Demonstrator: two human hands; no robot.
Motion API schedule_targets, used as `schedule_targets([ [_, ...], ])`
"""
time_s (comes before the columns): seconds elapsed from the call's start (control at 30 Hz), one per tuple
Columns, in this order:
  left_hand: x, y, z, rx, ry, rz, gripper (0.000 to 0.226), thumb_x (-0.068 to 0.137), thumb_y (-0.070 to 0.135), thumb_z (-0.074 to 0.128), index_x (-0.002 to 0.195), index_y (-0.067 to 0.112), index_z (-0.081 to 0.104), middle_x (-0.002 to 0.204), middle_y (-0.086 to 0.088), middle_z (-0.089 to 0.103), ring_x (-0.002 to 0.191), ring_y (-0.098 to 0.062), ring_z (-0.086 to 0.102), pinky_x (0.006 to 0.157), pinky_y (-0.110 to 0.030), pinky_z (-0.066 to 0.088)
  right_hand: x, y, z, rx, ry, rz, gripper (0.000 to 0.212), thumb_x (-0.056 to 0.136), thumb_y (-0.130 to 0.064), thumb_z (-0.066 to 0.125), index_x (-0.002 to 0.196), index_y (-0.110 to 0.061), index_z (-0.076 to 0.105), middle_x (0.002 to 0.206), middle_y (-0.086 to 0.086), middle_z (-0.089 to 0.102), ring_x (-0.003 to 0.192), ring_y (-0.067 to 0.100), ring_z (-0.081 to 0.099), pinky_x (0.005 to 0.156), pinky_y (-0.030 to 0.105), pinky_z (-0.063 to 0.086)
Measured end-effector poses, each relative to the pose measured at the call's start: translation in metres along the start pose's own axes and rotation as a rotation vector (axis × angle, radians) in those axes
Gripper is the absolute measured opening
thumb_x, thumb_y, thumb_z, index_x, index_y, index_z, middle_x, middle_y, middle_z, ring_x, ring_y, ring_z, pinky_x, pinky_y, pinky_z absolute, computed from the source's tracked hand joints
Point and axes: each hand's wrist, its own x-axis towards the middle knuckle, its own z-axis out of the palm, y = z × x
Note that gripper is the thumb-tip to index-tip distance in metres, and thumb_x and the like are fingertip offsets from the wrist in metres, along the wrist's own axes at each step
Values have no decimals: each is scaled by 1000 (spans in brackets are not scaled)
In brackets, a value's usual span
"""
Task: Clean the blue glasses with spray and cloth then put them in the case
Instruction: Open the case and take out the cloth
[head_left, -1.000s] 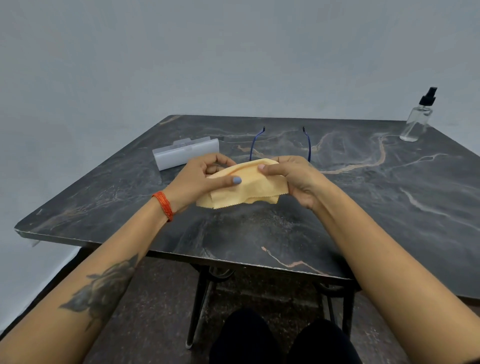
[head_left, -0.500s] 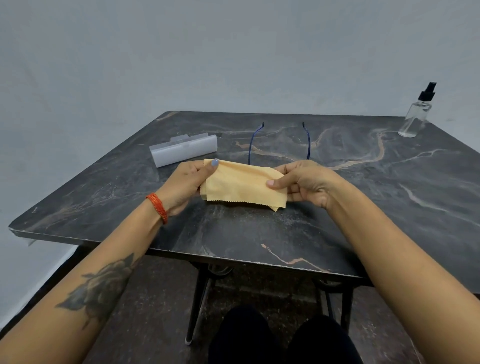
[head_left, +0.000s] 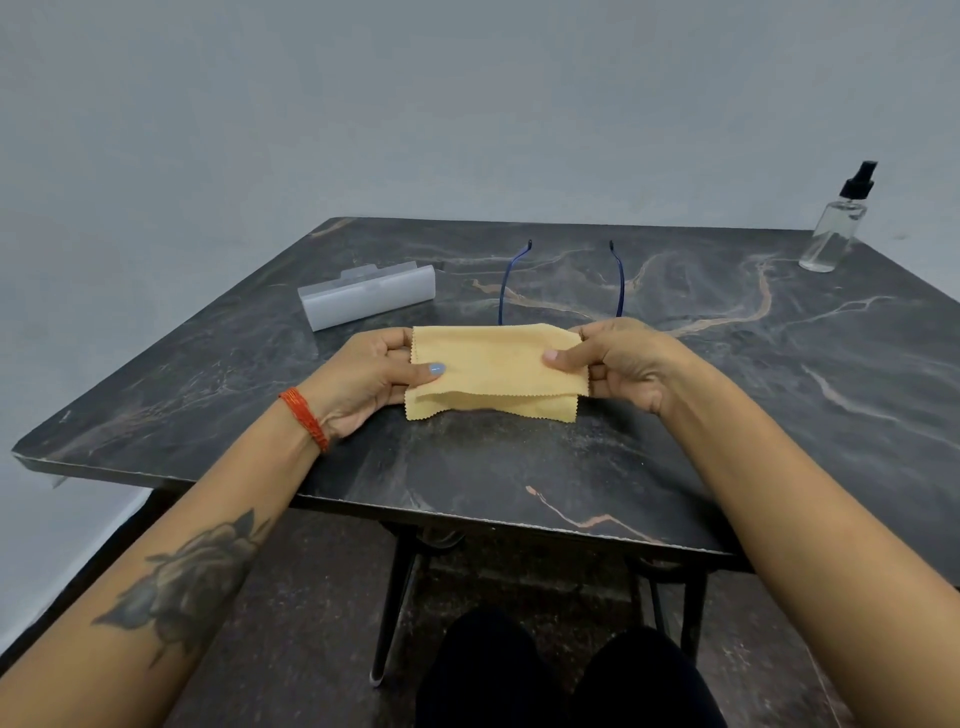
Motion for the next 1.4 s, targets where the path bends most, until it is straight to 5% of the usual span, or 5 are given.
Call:
schedule_targets([
  [0.47,0,-3,5,39,17,59,20,87,-3,51,78,10,63,84,-3,73,82,-15,70,66,-22,57,-8,6,-14,-138,98,-120,29,82,12,56,67,-10,67,87,7,67,77,17,61,53,20,57],
  [0.83,-2,-11,5,247,60,142,5,83,11,62,81,12,67,80,-13,61,73,-18,57,62,-19,52,-10,7,-10,-175,82,-153,12,84,-13,64,87,-3,71,92,7,68,71,14,62,53,20,53],
  [1.0,0,-13,6,388,84,230,33,76,5,70,99,26,60,75,-21,63,66,-20,55,63,-22,48,-10,13,-14,-317,213,-269,25,72,7,72,82,-15,65,83,5,62,79,17,61,50,17,53],
  [1.27,8,-10,0,685,165,433,28,73,-6,68,72,22,71,82,10,72,85,-11,68,83,-22,53,-4,21,-12,-739,423,-478,24,66,5,69,64,-19,69,68,-2,65,72,15,62,68,26,51],
  [1.4,4,-16,-2,783,164,525,34,72,-17,58,65,14,70,83,4,70,86,-6,66,79,-15,51,-5,23,-9,-874,419,-484,29,72,6,63,66,-21,71,74,0,67,73,12,59,69,24,50],
])
